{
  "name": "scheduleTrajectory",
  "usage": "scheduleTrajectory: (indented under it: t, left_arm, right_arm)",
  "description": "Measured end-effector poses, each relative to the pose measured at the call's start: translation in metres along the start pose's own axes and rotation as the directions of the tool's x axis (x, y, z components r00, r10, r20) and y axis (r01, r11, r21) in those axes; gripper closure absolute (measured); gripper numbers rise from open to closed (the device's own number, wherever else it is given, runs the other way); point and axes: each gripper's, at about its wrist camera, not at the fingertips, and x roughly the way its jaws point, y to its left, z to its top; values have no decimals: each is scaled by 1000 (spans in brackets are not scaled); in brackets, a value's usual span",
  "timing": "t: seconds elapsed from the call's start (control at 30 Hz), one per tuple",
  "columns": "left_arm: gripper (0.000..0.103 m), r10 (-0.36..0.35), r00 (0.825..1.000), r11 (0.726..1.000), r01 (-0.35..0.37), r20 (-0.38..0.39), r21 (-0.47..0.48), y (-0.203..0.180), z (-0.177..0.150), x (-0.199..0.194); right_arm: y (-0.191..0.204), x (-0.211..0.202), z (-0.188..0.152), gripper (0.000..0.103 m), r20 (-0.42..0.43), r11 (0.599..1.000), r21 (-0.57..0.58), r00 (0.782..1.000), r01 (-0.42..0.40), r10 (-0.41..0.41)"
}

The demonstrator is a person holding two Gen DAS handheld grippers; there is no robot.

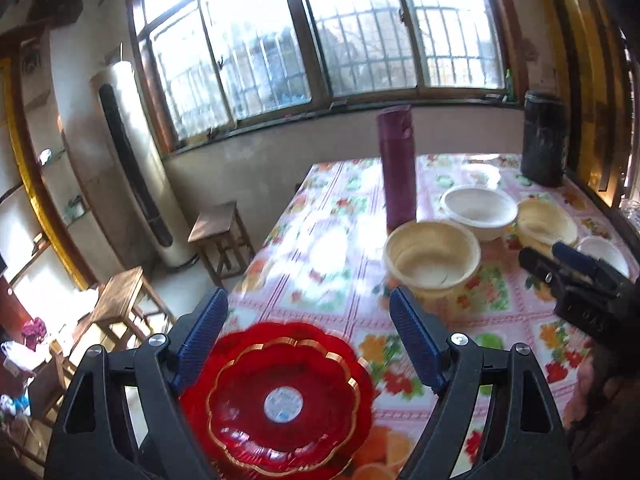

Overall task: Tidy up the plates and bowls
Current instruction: 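Open both grippers and withdraw from the stacked red plates, then reach both grippers to the cream plastic bowl and grasp its rim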

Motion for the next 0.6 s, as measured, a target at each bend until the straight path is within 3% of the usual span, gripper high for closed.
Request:
scheduleTrajectory:
  t: [0.07, 0.13, 0.17, 0.2, 0.27, 0.3, 0.37, 0.43, 0.5, 0.6]
  left_arm:
    - [18, -32, 990, 999, 31, 141, 13, -16, 28, -24]
    - [1, -81, 959, 997, 76, 271, 29, -35, 48, -38]
    - [0, -113, 940, 994, 104, 322, 45, -45, 52, -39]
    - [0, -132, 932, 991, 118, 338, 64, -57, 52, -32]
    - [0, -154, 973, 986, 139, 172, 97, -85, 48, 6]
    - [0, -215, 973, 975, 209, 80, 75, -93, 43, 25]
    - [0, -321, 946, 947, 321, -53, 6, -105, 32, 52]
    - [0, -335, 936, 942, 336, -113, -11, -117, 25, 66]
    - [0, -318, 939, 948, 319, -127, -12, -125, 20, 67]
    - [0, -316, 936, 948, 317, -155, -21, -127, 16, 72]
  right_arm:
    - [-20, -12, 9, 22, 43, 999, 27, 998, 33, -35]
    - [-43, -29, 18, 21, 96, 996, 77, 994, 51, -58]
    - [-54, -38, 22, 20, 126, 993, 100, 989, 59, -71]
    - [-65, -48, 26, 19, 158, 990, 119, 983, 72, -91]
    - [-87, -69, 34, 16, 223, 984, 138, 964, 115, -144]
    - [-98, -78, 36, 16, 248, 980, 138, 954, 140, -171]
    - [-122, -93, 42, 15, 277, 971, 143, 934, 193, -227]
    - [-150, -103, 49, 13, 280, 960, 173, 923, 221, -263]
    - [-175, -112, 49, 11, 275, 945, 246, 920, 215, -281]
    - [-199, -116, 46, 11, 261, 926, 350, 934, 145, -244]
